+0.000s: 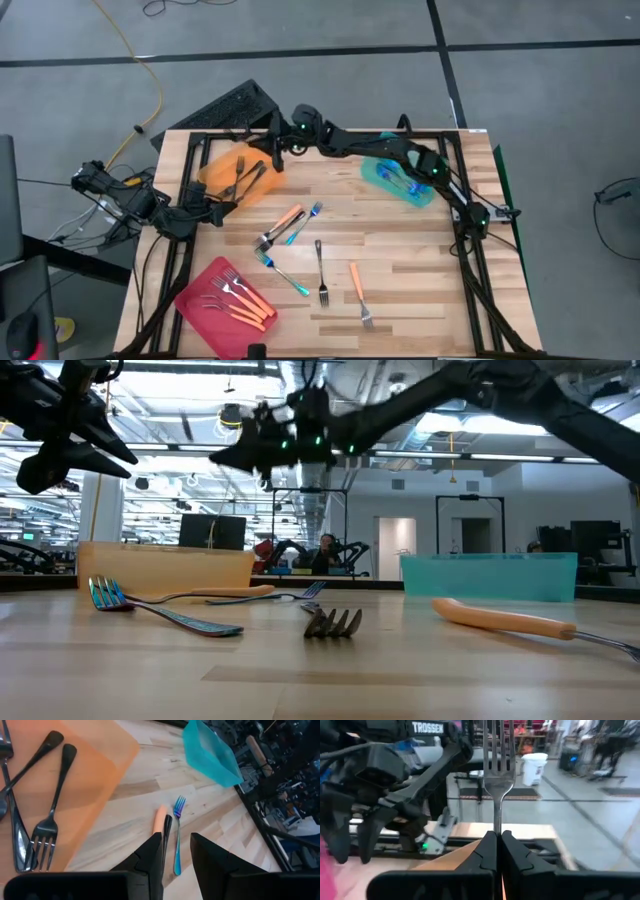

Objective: Sort silverware by color (type)
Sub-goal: Put the black fork into the orange bin

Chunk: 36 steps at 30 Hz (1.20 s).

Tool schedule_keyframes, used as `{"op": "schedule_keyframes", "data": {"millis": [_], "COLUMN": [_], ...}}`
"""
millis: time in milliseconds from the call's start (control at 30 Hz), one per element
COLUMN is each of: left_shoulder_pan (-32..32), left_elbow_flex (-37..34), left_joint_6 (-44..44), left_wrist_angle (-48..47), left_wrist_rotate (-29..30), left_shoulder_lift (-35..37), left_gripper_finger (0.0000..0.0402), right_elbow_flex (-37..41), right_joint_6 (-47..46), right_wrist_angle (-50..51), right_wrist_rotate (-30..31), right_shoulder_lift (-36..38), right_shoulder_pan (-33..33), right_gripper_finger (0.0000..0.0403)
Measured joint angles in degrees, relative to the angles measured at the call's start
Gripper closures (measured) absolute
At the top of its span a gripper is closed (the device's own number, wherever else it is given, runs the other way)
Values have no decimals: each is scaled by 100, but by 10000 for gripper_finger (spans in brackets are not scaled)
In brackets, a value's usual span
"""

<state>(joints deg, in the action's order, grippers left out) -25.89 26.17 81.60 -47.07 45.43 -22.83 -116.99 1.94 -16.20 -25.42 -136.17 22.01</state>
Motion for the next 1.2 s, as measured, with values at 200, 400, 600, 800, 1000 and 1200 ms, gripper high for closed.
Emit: {"op": "schedule_keyframes", "data": {"millis": [200, 400, 600, 800, 1000, 1200], "left_shoulder_pan": [0, 2, 10, 17, 17, 17], "left_elbow_flex": [0, 0, 0, 0, 0, 0], "left_joint_6": [14, 65, 122, 122, 122, 149], "left_wrist_angle": [-17, -24, -26, -108, -214, -255], "left_wrist_rotate": [6, 44, 177, 305, 614, 647], "left_shoulder_lift": [-1, -2, 0, 0, 0, 0], "left_gripper_finger": [314, 314, 314, 314, 314, 314], "right_elbow_flex": [-268, -1190, -1683, -1687, -1679, -1679], "right_joint_6": [-523, -490, -444, 603, 1250, 1652], "right_wrist_angle": [-434, -343, -126, 245, 608, 999], "right_wrist_rotate": [-288, -533, -483, -320, -265, 208], "right_shoulder_lift": [-662, -1441, -1892, -1870, -1883, -1881], "right_shoulder_pan": [-46, -155, -132, -227, -288, -488], "right_gripper_finger": [378, 378, 378, 378, 378, 378]}}
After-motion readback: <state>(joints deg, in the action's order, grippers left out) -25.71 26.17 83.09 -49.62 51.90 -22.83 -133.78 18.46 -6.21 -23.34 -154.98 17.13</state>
